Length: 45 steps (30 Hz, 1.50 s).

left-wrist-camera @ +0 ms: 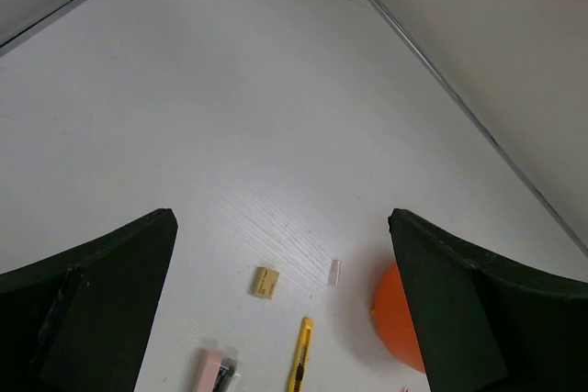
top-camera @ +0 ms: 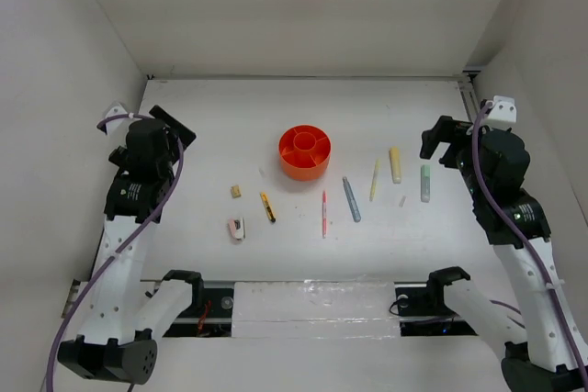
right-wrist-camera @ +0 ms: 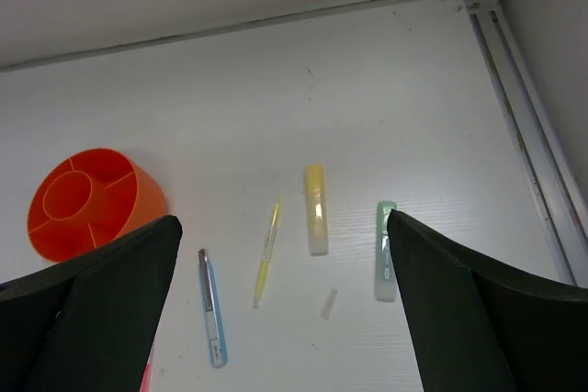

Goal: Sort the stationery into containers
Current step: Pick up the pen from the center of the board.

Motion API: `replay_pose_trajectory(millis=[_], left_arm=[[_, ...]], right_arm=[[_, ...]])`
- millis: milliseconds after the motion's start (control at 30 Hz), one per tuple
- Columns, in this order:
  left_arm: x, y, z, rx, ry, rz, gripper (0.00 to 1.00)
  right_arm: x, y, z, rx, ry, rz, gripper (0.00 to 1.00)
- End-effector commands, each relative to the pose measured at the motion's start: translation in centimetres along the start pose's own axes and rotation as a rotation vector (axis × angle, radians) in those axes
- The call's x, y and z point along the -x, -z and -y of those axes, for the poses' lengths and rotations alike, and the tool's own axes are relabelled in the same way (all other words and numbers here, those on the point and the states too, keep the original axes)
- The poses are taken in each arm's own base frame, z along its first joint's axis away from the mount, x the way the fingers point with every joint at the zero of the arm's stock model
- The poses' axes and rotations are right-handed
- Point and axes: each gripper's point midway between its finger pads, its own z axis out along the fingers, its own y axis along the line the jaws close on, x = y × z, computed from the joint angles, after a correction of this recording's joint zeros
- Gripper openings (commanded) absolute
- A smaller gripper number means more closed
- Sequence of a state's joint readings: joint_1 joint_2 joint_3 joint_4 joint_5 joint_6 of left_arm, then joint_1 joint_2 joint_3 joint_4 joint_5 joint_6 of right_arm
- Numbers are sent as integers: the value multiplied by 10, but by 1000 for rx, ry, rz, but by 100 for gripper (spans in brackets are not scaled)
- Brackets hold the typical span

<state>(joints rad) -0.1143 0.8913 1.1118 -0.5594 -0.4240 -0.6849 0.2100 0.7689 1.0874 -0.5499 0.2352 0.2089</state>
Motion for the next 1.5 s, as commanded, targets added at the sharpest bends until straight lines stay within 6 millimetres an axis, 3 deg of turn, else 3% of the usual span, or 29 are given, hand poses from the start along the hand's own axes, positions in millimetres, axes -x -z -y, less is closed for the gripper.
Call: replay_pose_trajectory(millis=[0,100,167,200,233,300,433,667,800,900,933,1000,1267,1467], left_arm=[[2,-5,6,-37,-4,6,100],[4,-5,2,-11,14,18,100],[8,-7,-6,26,45,33,100],[8,-7,-6,26,54,33,100],[8,-7,-6,26,54,33,100],[3,-8,-3,4,34,12,100],[2,-8,1,-16,26,5,100],[4,-4,-3,-16,11,20,100],[0,-5,-6,-15,-2,19,100],[1,-2,-2,-42,-4,18,100],[1,-2,-2,-42,-4,18,100],[0,-2,-1,-49,-4,12,100],[-4,-3,4,-72,-23,-7,100],[-7,-4,6,-87,-33,-20,100]], right_arm=[[22,1,-6,21,8,50,100],[18,-4,-13,49,0,41,100],[28,0,-20,89,-23,102,100],[30,1,-22,105,-29,131,100],[19,-3,-20,106,-30,134,100],[24,-2,-26,133,-45,168,100],[-14,-35,-16,31,5,-44,100],[-87,-79,-55,1,36,-231,100],[-123,-97,-57,-94,45,-297,100],[-145,-105,-54,-128,29,-339,100],[-160,-105,-54,-134,42,-372,100],[-169,-110,-58,-117,25,-373,100],[-215,-121,-58,-83,40,-474,80],[-245,-128,-50,-106,47,-526,76]])
